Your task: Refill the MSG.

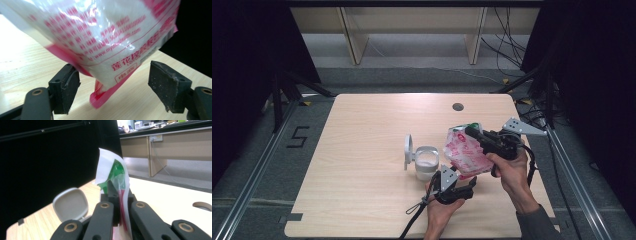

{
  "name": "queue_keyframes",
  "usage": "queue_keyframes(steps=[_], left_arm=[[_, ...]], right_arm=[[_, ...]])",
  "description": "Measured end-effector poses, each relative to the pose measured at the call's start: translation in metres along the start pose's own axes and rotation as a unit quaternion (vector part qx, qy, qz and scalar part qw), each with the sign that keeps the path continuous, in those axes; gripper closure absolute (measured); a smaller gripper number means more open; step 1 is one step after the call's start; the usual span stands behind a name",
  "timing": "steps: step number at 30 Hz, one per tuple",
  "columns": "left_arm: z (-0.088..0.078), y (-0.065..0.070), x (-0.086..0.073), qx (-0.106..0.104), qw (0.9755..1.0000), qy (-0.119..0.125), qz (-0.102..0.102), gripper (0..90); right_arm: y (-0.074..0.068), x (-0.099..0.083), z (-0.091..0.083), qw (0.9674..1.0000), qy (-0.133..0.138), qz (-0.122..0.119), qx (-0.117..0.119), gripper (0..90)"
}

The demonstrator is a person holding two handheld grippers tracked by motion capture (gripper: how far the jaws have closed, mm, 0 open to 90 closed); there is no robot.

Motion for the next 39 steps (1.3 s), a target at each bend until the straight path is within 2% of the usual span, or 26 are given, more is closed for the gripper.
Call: queue_keyframes(steps=[1,3,4,5,6,7,9,10,11,12,16,17,19,20,22,25,26,27,28,29,31,32,33,37,38,39], left_arm=[[-0.001,0.000,-0.001,-0.004,1.0000,0.001,-0.001,25.5],[-0.004,0.001,-0.002,-0.006,1.0000,-0.001,-0.004,25.5],[-0.009,0.002,-0.002,-0.008,1.0000,-0.003,-0.002,26.2],[-0.013,0.004,-0.002,-0.010,0.9999,0.002,-0.005,26.7],[-0.018,0.005,-0.001,-0.016,0.9998,0.011,-0.004,26.8],[-0.022,0.005,0.000,-0.008,0.9997,0.025,0.004,27.2],[-0.032,0.009,0.001,-0.018,0.9997,0.013,0.003,27.4],[-0.034,0.010,0.002,-0.028,0.9993,0.022,0.008,27.3],[-0.037,0.011,0.002,-0.028,0.9994,0.014,0.015,27.3],[-0.038,0.012,0.002,-0.033,0.9991,0.024,0.013,27.3],[-0.041,0.008,0.002,-0.024,0.9989,0.020,0.036,27.5],[-0.042,0.008,0.001,-0.022,0.9994,0.016,0.020,27.5],[-0.043,0.006,0.002,-0.026,0.9989,0.019,0.035,27.4],[-0.044,0.005,0.002,-0.028,0.9987,0.020,0.037,27.4],[-0.046,0.002,0.002,-0.026,0.9987,0.020,0.038,27.4],[-0.051,-0.004,0.003,-0.022,0.9990,0.021,0.033,27.3],[-0.053,-0.005,0.003,-0.021,0.9990,0.023,0.032,27.1],[-0.056,-0.009,0.002,-0.009,0.9986,0.021,0.047,26.7],[-0.058,-0.011,0.001,-0.008,0.9985,0.019,0.050,26.5],[-0.060,-0.014,0.000,-0.010,0.9987,0.016,0.047,26.5],[-0.063,-0.022,-0.003,-0.003,0.9991,0.011,0.041,26.5],[-0.064,-0.026,-0.003,0.003,0.9992,0.009,0.040,26.5],[-0.066,-0.029,-0.002,0.004,0.9991,0.010,0.041,26.5],[-0.074,-0.042,0.002,0.014,0.9988,0.007,0.047,26.3],[-0.076,-0.043,0.003,0.016,0.9991,0.010,0.039,26.3],[-0.079,-0.047,0.004,0.014,0.9987,0.008,0.049,26.3]], right_arm=[[0.003,-0.002,-0.002,0.9999,-0.004,-0.009,-0.003,90.0],[0.006,-0.008,-0.006,0.9999,-0.009,0.001,-0.010,90.0],[0.010,-0.011,-0.008,0.9998,-0.011,-0.006,-0.013,90.0],[0.012,-0.014,-0.011,0.9998,-0.012,-0.005,-0.018,90.0],[0.013,-0.017,-0.015,0.9997,-0.013,0.012,-0.018,90.0],[0.016,-0.017,-0.020,0.9997,-0.013,0.002,-0.019,90.0],[0.018,-0.017,-0.028,0.9995,-0.010,-0.007,-0.030,90.0],[0.017,-0.019,-0.034,0.9993,-0.020,0.005,-0.032,90.0],[0.019,-0.020,-0.038,0.9994,-0.012,0.003,-0.034,90.0],[0.022,-0.021,-0.043,0.9994,-0.011,0.001,-0.032,90.0],[0.028,-0.025,-0.059,0.9987,-0.005,0.013,-0.050,90.0],[0.029,-0.026,-0.061,0.9985,0.001,0.014,-0.053,90.0],[0.030,-0.029,-0.066,0.9983,0.006,0.021,-0.054,90.0],[0.032,-0.030,-0.068,0.9981,0.002,0.014,-0.059,90.0],[0.032,-0.033,-0.072,0.9976,0.005,0.027,-0.064,90.0],[0.038,-0.038,-0.078,0.9970,0.001,0.018,-0.075,90.0],[0.037,-0.040,-0.080,0.9963,0.001,0.032,-0.080,90.0],[0.038,-0.042,-0.081,0.9961,0.001,0.025,-0.084,90.0],[0.041,-0.044,-0.083,0.9956,-0.002,0.018,-0.091,90.0],[0.042,-0.045,-0.085,0.9950,-0.012,0.017,-0.098,90.0],[0.043,-0.049,-0.087,0.9944,-0.006,0.027,-0.102,90.0],[0.046,-0.050,-0.088,0.9939,-0.016,0.016,-0.108,90.0],[0.044,-0.051,-0.088,0.9928,-0.019,0.035,-0.113,90.0],[0.053,-0.058,-0.089,0.9922,-0.023,0.017,-0.121,89.9],[0.052,-0.059,-0.089,0.9917,-0.019,0.030,-0.124,89.9],[0.054,-0.060,-0.091,0.9910,-0.032,0.026,-0.128,89.8]])
Point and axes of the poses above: each handheld gripper's, and its own axes: z roughly forward along the jaws, x roughly out of its top, y roughly to its right, the point moved 3 cm from there along z, roughly forward along the jaws, and after that the axes turned 13 degrees about x, right-handed, at the moved point
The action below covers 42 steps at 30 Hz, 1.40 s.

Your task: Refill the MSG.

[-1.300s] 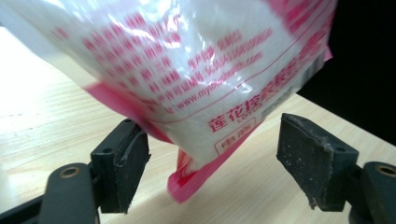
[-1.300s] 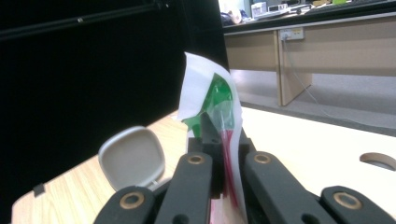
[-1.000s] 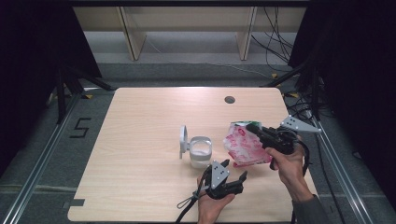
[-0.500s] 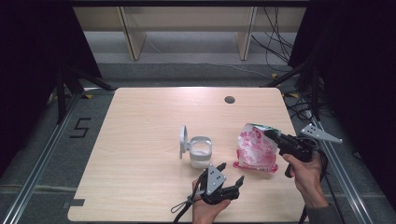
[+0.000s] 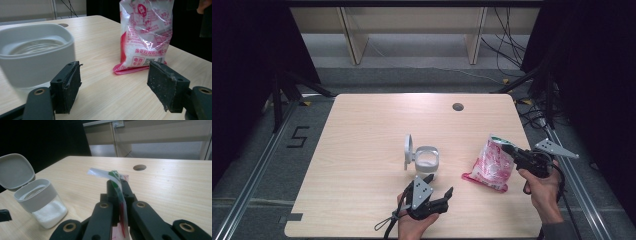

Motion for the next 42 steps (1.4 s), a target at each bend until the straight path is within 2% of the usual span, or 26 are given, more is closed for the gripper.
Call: queue_keyframes(steps=[2,3,4,5,6,7,9,11,13,14,18,19,21,23,24,27,28,29,30,31,32,34,36,38,39,42], left_arm=[[-0.003,-0.006,0.000,0.011,0.9999,-0.001,0.011,26.3],[-0.004,-0.006,-0.001,0.019,0.9998,-0.007,0.004,26.4],[-0.006,-0.008,-0.002,0.025,0.9995,-0.015,0.014,26.6],[-0.006,-0.010,-0.003,0.024,0.9993,-0.020,0.020,26.6],[-0.007,-0.013,-0.004,0.024,0.9991,-0.023,0.028,26.6],[-0.009,-0.016,-0.004,0.020,0.9991,-0.022,0.029,26.6],[-0.012,-0.020,-0.004,0.018,0.9995,-0.024,0.010,26.6],[-0.015,-0.027,-0.003,0.023,0.9992,-0.023,0.024,26.5],[-0.020,-0.032,-0.002,0.028,0.9993,-0.024,0.007,26.6],[-0.021,-0.035,-0.001,0.029,0.9994,-0.019,0.006,26.9],[-0.029,-0.048,0.000,0.047,0.9984,-0.027,0.018,26.9],[-0.030,-0.051,0.000,0.050,0.9983,-0.028,0.012,27.3],[-0.033,-0.057,0.002,0.051,0.9982,-0.025,0.018,28.6],[-0.034,-0.063,0.003,0.048,0.9984,-0.027,0.014,28.8],[-0.035,-0.065,0.003,0.050,0.9982,-0.031,0.013,28.9],[-0.037,-0.072,0.007,0.056,0.9980,-0.027,0.013,29.9],[-0.037,-0.074,0.008,0.053,0.9982,-0.021,0.017,30.9],[-0.037,-0.078,0.008,0.055,0.9980,-0.025,0.017,31.5],[-0.036,-0.079,0.008,0.055,0.9981,-0.026,0.008,31.6],[-0.036,-0.082,0.008,0.053,0.9983,-0.024,0.006,32.3],[-0.035,-0.085,0.008,0.051,0.9984,-0.025,0.007,33.5],[-0.034,-0.089,0.008,0.050,0.9983,-0.030,-0.007,33.9],[-0.033,-0.094,0.009,0.056,0.9979,-0.031,-0.014,33.7],[-0.030,-0.097,0.010,0.058,0.9979,-0.028,-0.012,33.7],[-0.029,-0.098,0.011,0.061,0.9975,-0.031,-0.020,33.8],[-0.024,-0.102,0.015,0.056,0.9973,-0.039,-0.027,33.8]], right_arm=[[0.002,-0.001,-0.002,1.0000,0.003,-0.005,-0.005,89.8],[0.001,-0.002,-0.002,0.9999,0.007,0.004,-0.007,89.7],[0.002,-0.002,-0.003,1.0000,-0.003,0.001,-0.008,89.6],[0.003,-0.003,-0.003,0.9999,0.001,-0.008,-0.012,89.5],[0.002,-0.005,-0.003,0.9999,0.000,0.008,-0.015,89.3],[0.005,-0.006,-0.003,0.9999,0.000,-0.003,-0.015,89.2],[0.007,-0.008,-0.002,0.9998,-0.007,-0.005,-0.020,89.0],[0.007,-0.010,0.001,0.9995,0.016,0.000,-0.026,89.0],[0.006,-0.010,-0.001,0.9997,-0.006,0.010,-0.022,88.6],[0.009,-0.010,0.000,0.9998,0.002,-0.006,-0.018,88.4],[0.014,-0.014,0.000,0.9997,0.000,0.001,-0.023,87.5],[0.011,-0.015,0.000,0.9995,-0.002,0.026,-0.020,87.1],[0.015,-0.016,0.000,0.9994,-0.005,0.018,-0.031,86.4],[0.015,-0.017,0.000,0.9989,-0.009,0.034,-0.032,85.7],[0.017,-0.017,-0.001,0.9991,-0.011,0.022,-0.035,85.3],[0.021,-0.020,0.000,0.9990,-0.011,0.021,-0.037,83.8],[0.018,-0.021,0.001,0.9986,-0.007,0.035,-0.038,82.9],[0.021,-0.022,0.002,0.9987,-0.004,0.025,-0.045,82.4],[0.019,-0.024,0.001,0.9976,-0.014,0.049,-0.047,82.0],[0.019,-0.024,0.001,0.9977,-0.012,0.048,-0.046,81.6],[0.023,-0.024,0.001,0.9979,-0.013,0.028,-0.057,81.1],[0.022,-0.024,0.000,0.9978,-0.013,0.035,-0.055,79.6],[0.023,-0.025,0.000,0.9979,-0.014,0.026,-0.058,77.1],[0.022,-0.029,-0.001,0.9952,-0.027,0.058,-0.073,74.8],[0.026,-0.030,0.000,0.9961,-0.022,0.049,-0.070,73.6],[0.031,-0.035,-0.003,0.9945,-0.023,0.069,-0.075,72.2]])
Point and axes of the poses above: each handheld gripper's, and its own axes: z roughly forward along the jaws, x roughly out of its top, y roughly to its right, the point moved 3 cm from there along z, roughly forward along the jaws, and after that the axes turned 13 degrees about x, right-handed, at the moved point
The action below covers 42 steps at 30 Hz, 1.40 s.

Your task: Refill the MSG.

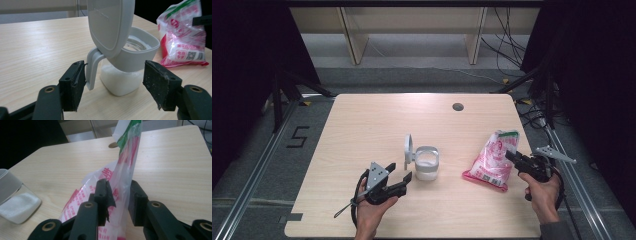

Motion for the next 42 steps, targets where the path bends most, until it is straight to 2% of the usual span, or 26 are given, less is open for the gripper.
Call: queue_keyframes(steps=[3,7,8,9,10,12,14,15,16,18,19,20,21,24,25,28,31,32,33,34,35,37,39,40,41,42], left_arm=[[0.003,-0.003,0.003,0.004,1.0000,-0.002,-0.003,33.6],[0.002,-0.005,0.006,-0.003,0.9999,-0.002,0.014,32.7],[0.001,-0.007,0.006,-0.004,0.9999,-0.003,0.012,32.7],[-0.001,-0.009,0.006,-0.005,0.9999,-0.002,0.014,32.7],[-0.002,-0.010,0.005,-0.006,0.9999,-0.002,0.013,32.8],[-0.004,-0.013,0.004,-0.005,0.9999,0.003,0.008,32.7],[-0.007,-0.016,0.001,0.002,1.0000,0.004,0.005,32.7],[-0.007,-0.017,0.000,-0.004,1.0000,0.002,0.006,32.9],[-0.007,-0.017,0.000,-0.004,0.9999,-0.002,0.012,33.3],[-0.006,-0.018,0.000,-0.003,1.0000,0.003,0.002,33.7],[-0.006,-0.018,0.000,-0.003,1.0000,0.002,0.003,33.6],[-0.005,-0.018,0.000,-0.004,1.0000,0.000,0.006,33.6],[-0.005,-0.017,0.000,-0.003,1.0000,0.001,0.002,33.5],[-0.005,-0.017,0.001,-0.002,1.0000,-0.002,0.006,33.5],[-0.005,-0.018,0.002,-0.002,1.0000,-0.003,0.008,33.5],[-0.005,-0.020,0.003,-0.003,1.0000,0.000,0.007,33.5],[-0.006,-0.022,0.004,0.003,1.0000,-0.002,0.007,33.6],[-0.005,-0.023,0.004,0.005,1.0000,-0.002,0.002,33.7],[-0.005,-0.024,0.005,0.005,1.0000,-0.001,0.002,33.8],[-0.005,-0.024,0.005,0.004,1.0000,0.000,0.002,33.8],[-0.005,-0.025,0.005,0.004,1.0000,0.000,0.003,33.8],[-0.005,-0.025,0.006,0.008,1.0000,-0.003,-0.001,33.9],[-0.004,-0.026,0.007,0.008,1.0000,-0.005,0.001,34.1],[-0.004,-0.026,0.007,0.008,1.0000,-0.004,-0.001,34.1],[-0.004,-0.027,0.008,0.008,1.0000,-0.005,0.001,34.1],[-0.004,-0.027,0.009,0.008,1.0000,-0.005,0.003,34.2]], right_arm=[[0.002,-0.002,-0.001,1.0000,0.003,0.009,0.000,70.4],[0.004,-0.003,-0.002,0.9998,-0.006,0.009,-0.016,66.4],[0.004,-0.003,-0.003,0.9997,-0.008,0.007,-0.022,66.3],[0.002,-0.003,-0.004,0.9994,-0.010,0.022,-0.023,65.8],[0.006,-0.003,-0.005,0.9994,-0.015,-0.001,-0.033,64.7],[0.002,-0.003,-0.006,0.9990,-0.013,0.026,-0.033,61.0],[0.005,-0.003,-0.006,0.9994,0.007,0.010,-0.032,55.3],[0.003,-0.003,-0.008,0.9993,0.006,0.021,-0.030,55.6],[0.003,-0.004,-0.009,0.9993,0.002,0.014,-0.034,55.6],[0.003,-0.006,-0.011,0.9988,-0.009,0.013,-0.045,54.7],[0.003,-0.008,-0.011,0.9989,-0.006,0.021,-0.042,53.6],[0.004,-0.008,-0.012,0.9991,-0.005,0.009,-0.042,52.9],[0.001,-0.008,-0.011,0.9990,0.001,0.024,-0.037,52.1],[-0.004,-0.007,-0.013,0.9993,0.012,0.008,-0.034,49.9],[-0.008,-0.007,-0.013,0.9991,0.010,0.016,-0.038,49.1],[-0.016,-0.009,-0.012,0.9993,0.004,-0.017,-0.034,46.0],[-0.026,-0.010,-0.009,0.9990,-0.004,-0.032,-0.032,44.1],[-0.032,-0.011,-0.009,0.9993,-0.006,-0.023,-0.028,43.6],[-0.033,-0.011,-0.008,0.9984,-0.019,-0.046,-0.026,43.1],[-0.039,-0.013,-0.007,0.9993,-0.018,-0.028,-0.019,43.1],[-0.038,-0.013,-0.007,0.9983,-0.022,-0.051,-0.019,42.8],[-0.041,-0.015,-0.006,0.9977,-0.028,-0.059,-0.018,42.1],[-0.043,-0.017,-0.005,0.9979,-0.028,-0.057,-0.003,41.8],[-0.045,-0.017,-0.006,0.9978,-0.035,-0.056,-0.009,41.6],[-0.047,-0.019,-0.006,0.9984,-0.034,-0.043,-0.013,41.5],[-0.045,-0.019,-0.006,0.9973,-0.039,-0.062,-0.002,41.5]])
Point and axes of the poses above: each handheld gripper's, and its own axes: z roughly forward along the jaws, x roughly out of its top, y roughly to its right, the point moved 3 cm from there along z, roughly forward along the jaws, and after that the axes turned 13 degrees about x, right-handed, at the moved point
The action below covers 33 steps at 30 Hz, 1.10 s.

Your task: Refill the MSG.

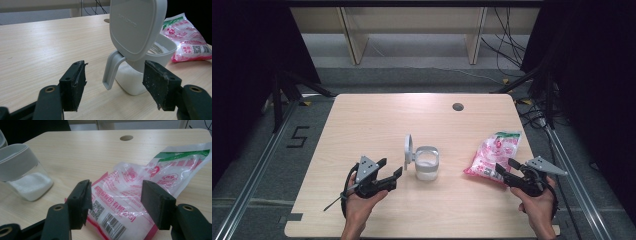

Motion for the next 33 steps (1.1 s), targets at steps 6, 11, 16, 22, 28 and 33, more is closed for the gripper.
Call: queue_keyframes(steps=[6,11,16,22,28,33], left_arm=[[0.003,-0.003,0.005,0.002,1.0000,0.001,0.000,34.4],[0.006,-0.005,0.006,0.001,1.0000,-0.004,-0.002,34.7],[0.007,-0.004,0.008,-0.001,0.9999,-0.011,-0.009,35.3],[0.010,-0.005,0.015,-0.002,0.9999,-0.010,-0.009,35.8],[0.012,-0.006,0.021,-0.003,0.9999,-0.009,0.004,35.8],[0.012,-0.007,0.022,-0.003,0.9999,-0.012,0.000,35.6]], right_arm=[[-0.012,-0.005,0.000,0.9998,-0.005,0.017,0.001,41.2],[-0.015,-0.008,0.001,0.9998,-0.008,-0.002,0.016,41.1],[-0.023,-0.011,0.001,0.9994,-0.017,0.000,0.029,41.6],[-0.027,-0.015,0.002,0.9987,-0.018,-0.009,0.048,42.1],[-0.034,-0.017,0.001,0.9977,-0.025,-0.019,0.059,42.5],[-0.041,-0.020,-0.001,0.9974,-0.034,0.005,0.064,42.6]])
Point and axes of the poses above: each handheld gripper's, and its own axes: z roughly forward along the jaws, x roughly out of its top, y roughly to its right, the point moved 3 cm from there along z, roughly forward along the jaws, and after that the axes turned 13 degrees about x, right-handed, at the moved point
